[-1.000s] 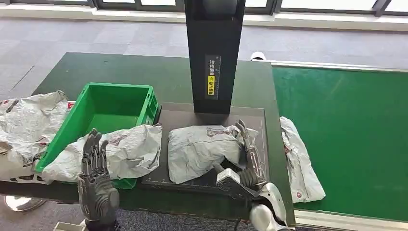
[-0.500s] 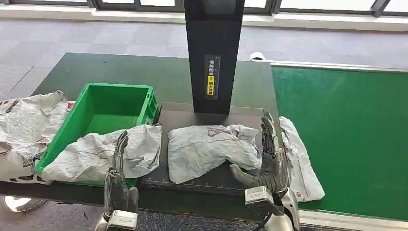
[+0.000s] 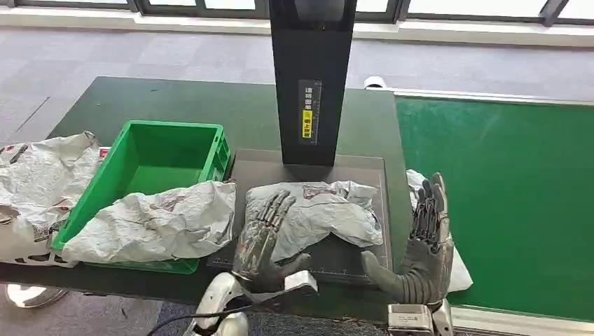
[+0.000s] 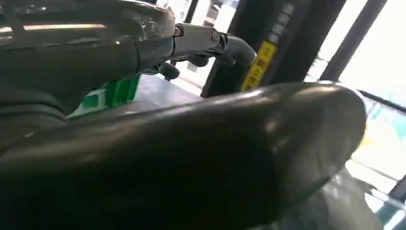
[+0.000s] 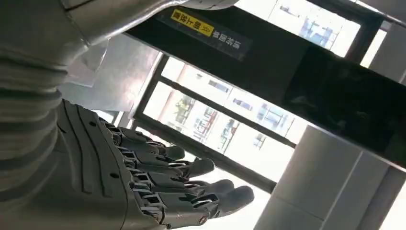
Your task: Moved the parcel from conveyor to table for the left to box.
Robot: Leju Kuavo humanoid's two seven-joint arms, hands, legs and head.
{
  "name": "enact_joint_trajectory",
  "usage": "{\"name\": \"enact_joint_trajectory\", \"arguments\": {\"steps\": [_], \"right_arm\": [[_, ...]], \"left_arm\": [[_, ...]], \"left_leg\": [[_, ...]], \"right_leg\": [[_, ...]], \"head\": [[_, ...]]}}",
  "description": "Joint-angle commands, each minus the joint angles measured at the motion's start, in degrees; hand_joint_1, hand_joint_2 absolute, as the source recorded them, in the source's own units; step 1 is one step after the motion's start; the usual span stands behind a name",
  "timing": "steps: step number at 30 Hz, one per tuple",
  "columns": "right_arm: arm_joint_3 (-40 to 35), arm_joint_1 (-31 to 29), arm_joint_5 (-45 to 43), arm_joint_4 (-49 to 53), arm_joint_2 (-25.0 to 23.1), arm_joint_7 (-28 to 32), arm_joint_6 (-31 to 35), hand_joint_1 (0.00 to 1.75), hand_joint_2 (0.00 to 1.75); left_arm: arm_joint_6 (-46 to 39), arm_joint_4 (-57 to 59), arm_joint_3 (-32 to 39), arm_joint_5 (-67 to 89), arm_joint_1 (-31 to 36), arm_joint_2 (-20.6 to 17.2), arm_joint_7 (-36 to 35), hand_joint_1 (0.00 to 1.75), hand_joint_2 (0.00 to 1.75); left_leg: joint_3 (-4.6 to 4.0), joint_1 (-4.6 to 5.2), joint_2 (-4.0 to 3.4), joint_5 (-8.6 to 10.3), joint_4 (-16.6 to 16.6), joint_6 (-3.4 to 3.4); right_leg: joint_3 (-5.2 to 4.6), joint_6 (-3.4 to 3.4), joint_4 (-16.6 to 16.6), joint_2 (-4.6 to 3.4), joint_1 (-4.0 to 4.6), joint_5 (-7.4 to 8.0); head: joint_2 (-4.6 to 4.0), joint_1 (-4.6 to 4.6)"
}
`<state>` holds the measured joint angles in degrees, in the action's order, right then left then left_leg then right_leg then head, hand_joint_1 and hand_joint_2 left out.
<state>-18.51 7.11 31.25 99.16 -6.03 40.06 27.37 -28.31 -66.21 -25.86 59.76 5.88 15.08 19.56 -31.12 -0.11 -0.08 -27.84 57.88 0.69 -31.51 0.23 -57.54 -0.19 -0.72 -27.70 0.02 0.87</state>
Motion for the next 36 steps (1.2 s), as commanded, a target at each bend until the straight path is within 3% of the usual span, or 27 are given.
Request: {"name": "enact_joint_trajectory", "arguments": {"steps": [1, 7, 8, 11, 36], "right_arm": [[-1.4, -2.5, -0.9, -2.7, 1.7, -0.1, -0.9, 0.00, 1.75], [-2.0, -3.5, -1.5, -4.0, 1.8, -0.1, -1.8, 0.00, 1.75], [-2.2, -3.9, -1.7, -4.4, 1.8, -0.1, -1.9, 0.00, 1.75], [-2.5, -6.0, -2.1, -6.8, 1.3, -0.1, -2.6, 0.00, 1.75], [-2.5, -6.0, -2.1, -6.8, 1.3, -0.1, -2.6, 0.00, 1.75]], "left_arm": [[-3.2, 20.4, -11.3, 1.4, 10.7, 4.9, -2.8, 0.00, 0.00], [-3.3, 22.3, -12.1, 2.5, 12.1, 4.9, -5.3, 0.00, 0.00], [-3.1, 23.1, -12.7, 2.6, 12.8, 4.9, -6.3, 0.00, 1.75], [-6.2, 28.2, -15.4, 3.6, 16.2, 4.9, -10.8, 0.00, 1.75], [-6.2, 28.2, -15.4, 3.6, 16.2, 4.9, -10.8, 0.00, 1.75]], "left_leg": [[-0.13, -0.06, 0.24, 0.10, 0.0, -0.04], [-0.13, -0.06, 0.16, 0.08, 0.0, -0.02], [-0.10, -0.03, 0.12, 0.05, 0.0, -0.02], [-0.16, -0.08, 0.12, 0.10, 0.0, -0.03], [-0.17, -0.05, 0.05, 0.16, -0.1, -0.04]], "right_leg": [[0.02, 0.02, 0.2, 0.25, 0.07, 0.08], [-0.03, 0.00, 0.1, 0.17, 0.07, 0.08], [-0.04, 0.00, 0.1, 0.13, 0.03, 0.04], [-0.06, 0.00, 0.1, 0.14, 0.10, 0.11], [-0.08, 0.00, 0.1, 0.06, 0.06, 0.17]], "head": [[0.00, -0.02], [0.00, -0.02], [0.00, -0.02], [0.00, -0.02], [0.00, -0.02]]}}
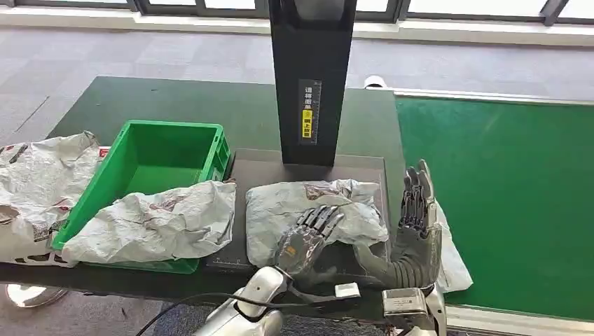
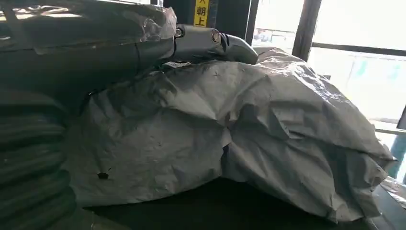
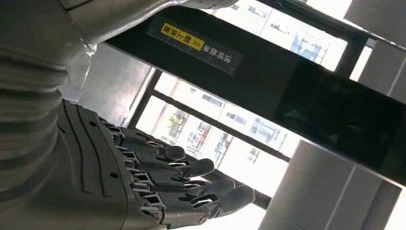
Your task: Moved the parcel from conveyor to table for the left to box.
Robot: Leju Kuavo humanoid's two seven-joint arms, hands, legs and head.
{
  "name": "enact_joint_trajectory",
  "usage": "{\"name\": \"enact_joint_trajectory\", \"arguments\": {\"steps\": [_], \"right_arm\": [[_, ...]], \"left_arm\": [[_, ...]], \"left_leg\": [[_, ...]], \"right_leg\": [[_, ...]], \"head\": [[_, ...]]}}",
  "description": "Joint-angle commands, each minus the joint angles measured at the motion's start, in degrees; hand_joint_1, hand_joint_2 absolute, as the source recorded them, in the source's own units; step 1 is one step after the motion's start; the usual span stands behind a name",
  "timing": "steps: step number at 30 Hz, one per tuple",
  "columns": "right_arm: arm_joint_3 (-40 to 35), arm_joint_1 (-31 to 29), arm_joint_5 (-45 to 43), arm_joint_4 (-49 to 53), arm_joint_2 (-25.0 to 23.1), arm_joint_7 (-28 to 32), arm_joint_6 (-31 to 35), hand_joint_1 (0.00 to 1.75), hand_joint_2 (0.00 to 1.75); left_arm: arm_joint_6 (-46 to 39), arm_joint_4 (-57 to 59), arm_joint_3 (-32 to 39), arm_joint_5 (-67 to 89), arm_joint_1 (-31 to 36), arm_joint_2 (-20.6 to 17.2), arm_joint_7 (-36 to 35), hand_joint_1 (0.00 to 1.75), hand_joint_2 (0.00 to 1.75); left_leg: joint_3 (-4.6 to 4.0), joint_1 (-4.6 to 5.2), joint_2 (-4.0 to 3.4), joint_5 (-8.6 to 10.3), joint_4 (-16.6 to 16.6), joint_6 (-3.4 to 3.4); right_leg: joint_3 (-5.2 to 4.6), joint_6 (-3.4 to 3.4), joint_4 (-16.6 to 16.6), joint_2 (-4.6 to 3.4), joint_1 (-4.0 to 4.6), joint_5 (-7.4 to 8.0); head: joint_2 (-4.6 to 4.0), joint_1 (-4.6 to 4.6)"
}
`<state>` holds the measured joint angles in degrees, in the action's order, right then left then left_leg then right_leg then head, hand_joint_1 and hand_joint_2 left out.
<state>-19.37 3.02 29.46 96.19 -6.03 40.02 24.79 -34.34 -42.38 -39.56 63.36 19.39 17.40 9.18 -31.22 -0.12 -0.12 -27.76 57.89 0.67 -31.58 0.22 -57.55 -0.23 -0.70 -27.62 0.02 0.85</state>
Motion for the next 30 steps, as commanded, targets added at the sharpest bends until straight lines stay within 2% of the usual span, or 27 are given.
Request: {"name": "enact_joint_trajectory", "arguments": {"steps": [1, 30], "right_arm": [[-1.7, -1.9, -0.3, -3.8, 1.3, 0.0, 0.0, 0.00, 1.75], [-1.7, -1.9, -0.3, -3.8, 1.3, 0.0, 0.0, 0.00, 1.75]], "left_arm": [[-0.1, 4.4, -1.7, 0.0, 2.7, 2.6, -0.4, 0.00, 1.75], [-0.1, 4.4, -1.7, 0.0, 2.7, 2.6, -0.4, 0.00, 1.75]], "left_leg": [[-0.06, -0.04, 0.07, 0.04, 0.0, -0.02], [-0.03, -0.01, 0.04, 0.02, 0.0, -0.01]], "right_leg": [[0.01, 0.00, 0.1, 0.08, 0.05, 0.06], [0.00, 0.00, 0.0, 0.05, 0.01, 0.03]], "head": [[0.00, 0.00], [0.00, 0.00]]}}
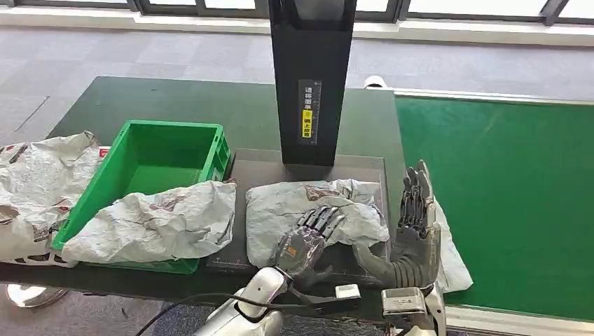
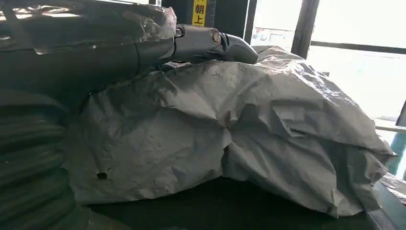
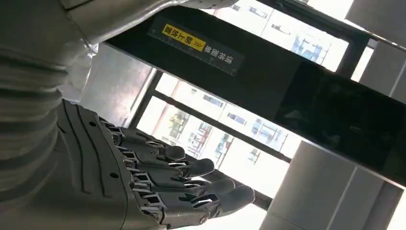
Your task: Moved the parcel from conveyor to table for the left to box.
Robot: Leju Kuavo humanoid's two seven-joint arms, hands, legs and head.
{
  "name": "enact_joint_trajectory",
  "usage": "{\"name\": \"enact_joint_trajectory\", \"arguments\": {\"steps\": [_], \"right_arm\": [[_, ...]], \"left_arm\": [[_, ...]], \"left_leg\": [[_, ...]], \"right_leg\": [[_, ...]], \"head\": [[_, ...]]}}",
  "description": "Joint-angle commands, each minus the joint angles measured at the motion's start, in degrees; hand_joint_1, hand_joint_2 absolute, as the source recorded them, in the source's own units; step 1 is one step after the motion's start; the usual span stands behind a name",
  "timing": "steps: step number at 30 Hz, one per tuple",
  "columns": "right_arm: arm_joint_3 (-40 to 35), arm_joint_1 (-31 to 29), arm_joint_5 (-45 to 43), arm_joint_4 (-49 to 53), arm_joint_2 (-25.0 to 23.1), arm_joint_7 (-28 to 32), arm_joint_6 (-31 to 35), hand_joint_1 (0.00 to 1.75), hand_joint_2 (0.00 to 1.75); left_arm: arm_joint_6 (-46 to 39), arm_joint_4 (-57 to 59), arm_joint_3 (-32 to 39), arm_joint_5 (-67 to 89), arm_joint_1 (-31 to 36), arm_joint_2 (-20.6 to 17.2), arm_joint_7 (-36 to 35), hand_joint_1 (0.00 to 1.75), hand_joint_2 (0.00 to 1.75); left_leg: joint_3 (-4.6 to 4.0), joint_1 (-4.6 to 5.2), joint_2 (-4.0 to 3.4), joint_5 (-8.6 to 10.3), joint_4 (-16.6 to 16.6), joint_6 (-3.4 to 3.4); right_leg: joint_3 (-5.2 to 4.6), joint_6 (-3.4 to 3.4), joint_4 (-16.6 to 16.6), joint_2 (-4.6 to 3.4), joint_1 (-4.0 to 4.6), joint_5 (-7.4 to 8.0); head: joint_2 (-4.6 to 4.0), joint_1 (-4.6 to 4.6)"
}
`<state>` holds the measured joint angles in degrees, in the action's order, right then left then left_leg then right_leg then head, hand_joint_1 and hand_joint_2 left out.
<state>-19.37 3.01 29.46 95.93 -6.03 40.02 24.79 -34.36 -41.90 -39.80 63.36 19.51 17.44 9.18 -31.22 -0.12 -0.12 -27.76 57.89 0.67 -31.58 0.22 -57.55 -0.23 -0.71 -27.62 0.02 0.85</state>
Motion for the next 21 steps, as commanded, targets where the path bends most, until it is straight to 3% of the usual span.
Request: {"name": "enact_joint_trajectory", "arguments": {"steps": [1, 21], "right_arm": [[-1.7, -1.9, -0.3, -3.6, 1.3, 0.0, 0.0, 0.00, 1.75], [-1.7, -1.9, -0.3, -3.6, 1.3, 0.0, 0.0, 0.00, 1.75]], "left_arm": [[-0.1, 3.9, -1.5, 0.0, 2.6, 2.6, -0.4, 0.00, 1.75], [-0.1, 3.9, -1.5, 0.0, 2.6, 2.6, -0.4, 0.00, 1.75]], "left_leg": [[-0.05, -0.03, 0.06, 0.02, 0.0, -0.01], [-0.06, -0.04, 0.07, 0.04, 0.0, -0.01]], "right_leg": [[-0.01, 0.00, 0.0, 0.06, 0.03, 0.02], [-0.01, 0.00, 0.1, 0.08, 0.04, 0.04]], "head": [[0.00, 0.00], [0.00, 0.00]]}}
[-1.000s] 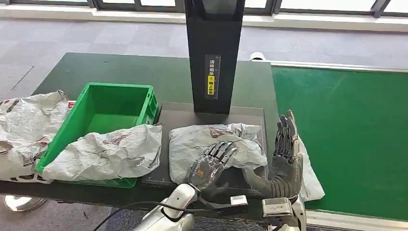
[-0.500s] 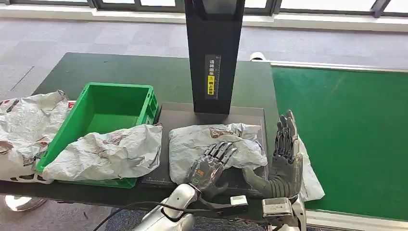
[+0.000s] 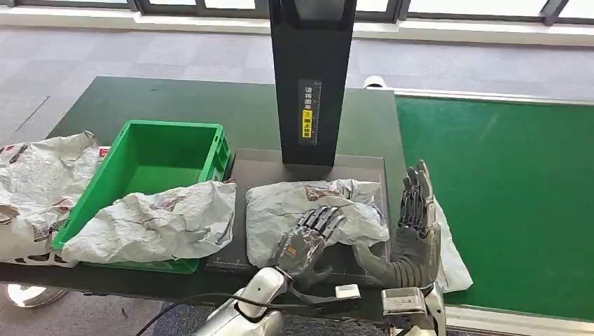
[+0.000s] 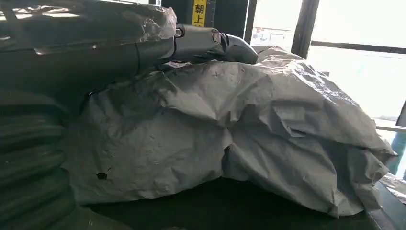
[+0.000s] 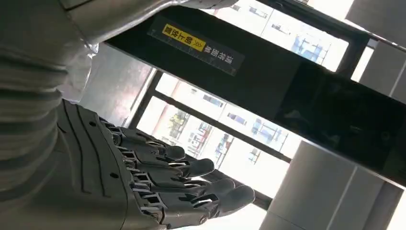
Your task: Moved the parcel from conveyor to table for the left to box.
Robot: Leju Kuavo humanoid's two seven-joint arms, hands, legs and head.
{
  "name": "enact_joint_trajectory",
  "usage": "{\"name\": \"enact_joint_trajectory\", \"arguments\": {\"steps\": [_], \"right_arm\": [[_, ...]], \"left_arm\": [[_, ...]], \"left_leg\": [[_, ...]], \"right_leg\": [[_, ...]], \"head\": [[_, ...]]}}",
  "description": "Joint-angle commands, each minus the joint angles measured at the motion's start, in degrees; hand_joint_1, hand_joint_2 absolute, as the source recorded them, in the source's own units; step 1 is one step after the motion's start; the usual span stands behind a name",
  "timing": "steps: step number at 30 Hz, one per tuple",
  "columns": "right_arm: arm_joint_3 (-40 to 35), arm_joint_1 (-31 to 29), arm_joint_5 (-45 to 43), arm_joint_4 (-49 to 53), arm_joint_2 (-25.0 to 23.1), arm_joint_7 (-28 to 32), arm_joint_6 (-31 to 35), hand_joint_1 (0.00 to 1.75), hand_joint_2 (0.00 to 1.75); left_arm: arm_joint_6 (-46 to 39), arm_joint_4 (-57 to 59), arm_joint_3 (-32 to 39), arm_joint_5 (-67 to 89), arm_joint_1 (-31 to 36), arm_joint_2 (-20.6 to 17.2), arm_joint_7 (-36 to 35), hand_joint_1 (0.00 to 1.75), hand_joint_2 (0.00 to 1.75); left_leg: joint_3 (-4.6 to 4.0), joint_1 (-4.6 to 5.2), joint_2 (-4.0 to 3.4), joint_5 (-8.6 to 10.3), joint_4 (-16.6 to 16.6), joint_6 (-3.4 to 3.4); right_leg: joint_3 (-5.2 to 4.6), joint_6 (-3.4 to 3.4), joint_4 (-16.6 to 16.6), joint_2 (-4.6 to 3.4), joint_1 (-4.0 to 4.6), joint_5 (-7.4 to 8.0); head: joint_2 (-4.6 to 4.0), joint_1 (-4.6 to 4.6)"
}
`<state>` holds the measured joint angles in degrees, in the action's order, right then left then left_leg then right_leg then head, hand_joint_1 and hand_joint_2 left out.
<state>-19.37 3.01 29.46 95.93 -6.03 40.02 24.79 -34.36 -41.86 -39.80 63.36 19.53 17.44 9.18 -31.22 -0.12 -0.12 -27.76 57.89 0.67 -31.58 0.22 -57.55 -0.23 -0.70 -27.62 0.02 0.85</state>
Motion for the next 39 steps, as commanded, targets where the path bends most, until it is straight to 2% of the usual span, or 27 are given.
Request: {"name": "enact_joint_trajectory", "arguments": {"steps": [1, 5, 6, 7, 8, 9, 10, 11, 13, 14, 15, 17, 19, 31, 36, 39], "right_arm": [[-1.7, -1.9, -0.3, -3.6, 1.3, 0.0, 0.0, 0.00, 1.75], [-1.7, -1.9, -0.3, -3.6, 1.3, 0.0, 0.0, 0.00, 1.75], [-3.5, -6.8, -3.0, -8.0, 1.3, 0.0, -7.9, 0.00, 1.75], [-3.7, -11.8, -3.1, -13.6, -0.8, 0.0, -7.2, 0.00, 1.75], [-3.9, -13.0, -3.3, -14.9, -1.1, 0.0, -6.9, 0.00, 1.75], [-4.1, -14.0, -3.5, -16.1, -1.4, 0.0, -6.5, 0.00, 1.75], [-4.1, -14.0, -3.5, -16.1, -1.4, 0.0, -6.5, 0.00, 1.75], [-4.1, -14.0, -3.5, -16.1, -1.4, 0.0, -6.5, 0.00, 1.75], [-4.1, -14.0, -3.5, -16.1, -1.4, 0.0, -6.5, 0.00, 1.75], [-4.1, -14.0, -3.5, -16.1, -1.4, 0.0, -6.5, 0.00, 1.75], [-4.1, -14.0, -3.5, -16.1, -1.4, 0.0, -6.5, 0.00, 1.75], [-4.1, -14.0, -3.5, -16.1, -1.4, 0.0, -6.5, 0.00, 1.75], [-4.7, -12.5, -3.8, -14.5, -0.5, 0.0, -5.9, 0.00, 1.75], [-2.8, -12.6, -2.6, -13.9, -1.9, 0.0, -8.1, 0.00, 1.75], [-3.6, -15.1, -3.6, -15.8, -2.0, 0.0, -9.3, 0.00, 1.75], [-4.2, -16.3, -4.8, -16.8, -1.8, 0.0, -9.2, 0.00, 1.75]], "left_arm": [[-0.1, 3.9, -1.5, 0.0, 2.6, 2.6, -0.4, 0.00, 1.75], [-0.1, 3.9, -1.5, 0.0, 2.6, 2.6, -0.4, 0.00, 1.75], [-5.6, -8.8, 12.9, 4.1, -4.4, 2.6, -14.8, 1.75, 1.75], [-5.6, -3.5, 35.3, 2.6, -2.4, 2.6, -0.5, 1.75, 1.75], [-5.6, -1.4, 39.3, 2.7, -1.4, 2.6, 3.3, 1.75, 1.75], [-5.6, 0.5, 43.0, 3.1, -0.4, 2.6, 6.4, 1.75, 1.75], [-5.6, 0.5, 43.0, 3.1, -0.4, 2.6, 6.4, 1.75, 1.75], [-5.6, 0.5, 43.0, 3.1, -0.4, 2.6, 6.4, 1.75, 1.75], [-5.6, 0.5, 43.0, 3.1, -0.4, 2.6, 6.4, 1.75, 1.75], [-5.6, 0.5, 43.0, 3.1, -0.4, 2.6, 6.4, 1.75, 1.75], [-5.6, 0.5, 43.0, 3.1, -0.4, 2.6, 6.4, 1.75, 1.75], [-5.6, 0.5, 43.0, 3.1, -0.4, 2.6, 6.4, 1.75, 1.75], [-5.6, -2.0, 40.5, 1.7, -1.4, 2.6, 4.3, 1.75, 1.75], [-5.6, -3.9, 43.7, -0.4, -2.1, 2.6, 6.6, 1.75, 1.75], [-5.6, -1.4, 45.0, -3.6, -1.2, 2.6, 9.7, 1.75, 1.75], [-5.6, -2.6, 44.1, -10.0, -1.9, 2.6, 15.5, 1.75, 1.75]], "left_leg": [[-0.07, -0.04, 0.07, 0.05, 0.0, -0.02], [-0.06, -0.04, 0.07, 0.03, 0.0, -0.01], [-0.08, -0.06, 0.08, 0.07, 0.0, -0.02], [-0.06, -0.06, 0.08, 0.09, -0.1, -0.02], [0.03, -0.06, -0.25, 0.06, -0.2, -0.03], [0.01, -0.08, -0.89, 0.02, -0.1, 0.03], [-0.04, -0.11, -0.97, 0.04, -0.1, 0.04], [-0.53, -0.08, -1.04, 0.06, -0.2, 0.06], [-0.41, -0.10, -0.49, 0.11, -0.1, 0.06], [-0.07, -0.09, -0.19, 0.25, -0.1, 0.10], [-0.03, -0.09, -0.13, 0.31, -0.2, 0.08], [0.03, -0.06, -0.29, 0.27, -0.1, 0.14], [-0.05, -0.05, -0.11, 0.30, -0.1, 0.16], [-0.13, -0.09, -0.04, 0.36, -0.1, 0.16], [-0.14, -0.11, -0.07, 0.37, -0.2, 0.15], [-0.12, -0.07, -0.06, 0.30, -0.1, 0.16]], "right_leg": [[-0.01, 0.00, 0.1, 0.08, 0.05, 0.06], [0.00, 0.00, 0.1, 0.08, 0.05, 0.04], [0.00, 0.01, 0.1, 0.09, 0.06, 0.09], [0.02, 0.00, 0.2, 0.09, 0.07, 0.11], [0.00, 0.01, 0.3, -0.23, 0.07, 0.20], [-0.23, -0.04, 0.1, -0.88, 0.08, 0.32], [-0.25, -0.05, 0.1, -0.96, 0.12, 0.39], [-0.17, -0.07, 0.0, -1.03, 0.08, 0.40], [-0.08, -0.09, 0.1, -0.45, 0.11, 0.25], [-0.04, -0.09, 0.1, -0.15, 0.10, 0.19], [-0.05, -0.13, 0.1, -0.11, 0.10, 0.22], [-0.08, -0.17, 0.0, -0.26, 0.10, 0.26], [-0.07, -0.14, 0.0, -0.10, 0.13, 0.23], [-0.12, -0.14, 0.1, -0.06, 0.13, 0.30], [-0.12, -0.14, 0.1, -0.09, 0.15, 0.33], [-0.13, -0.13, 0.0, -0.08, 0.11, 0.24]], "head": [[0.00, 0.00], [0.00, 0.00], [0.00, 0.00], [0.00, 0.00], [0.00, 0.00], [0.00, 0.00], [0.00, 0.00], [0.00, -0.02], [0.00, -0.04], [0.00, 0.00], [0.00, 0.00], [0.00, 0.00], [0.00, 0.00], [0.00, 0.00], [0.00, 0.00], [0.00, 0.00]]}}
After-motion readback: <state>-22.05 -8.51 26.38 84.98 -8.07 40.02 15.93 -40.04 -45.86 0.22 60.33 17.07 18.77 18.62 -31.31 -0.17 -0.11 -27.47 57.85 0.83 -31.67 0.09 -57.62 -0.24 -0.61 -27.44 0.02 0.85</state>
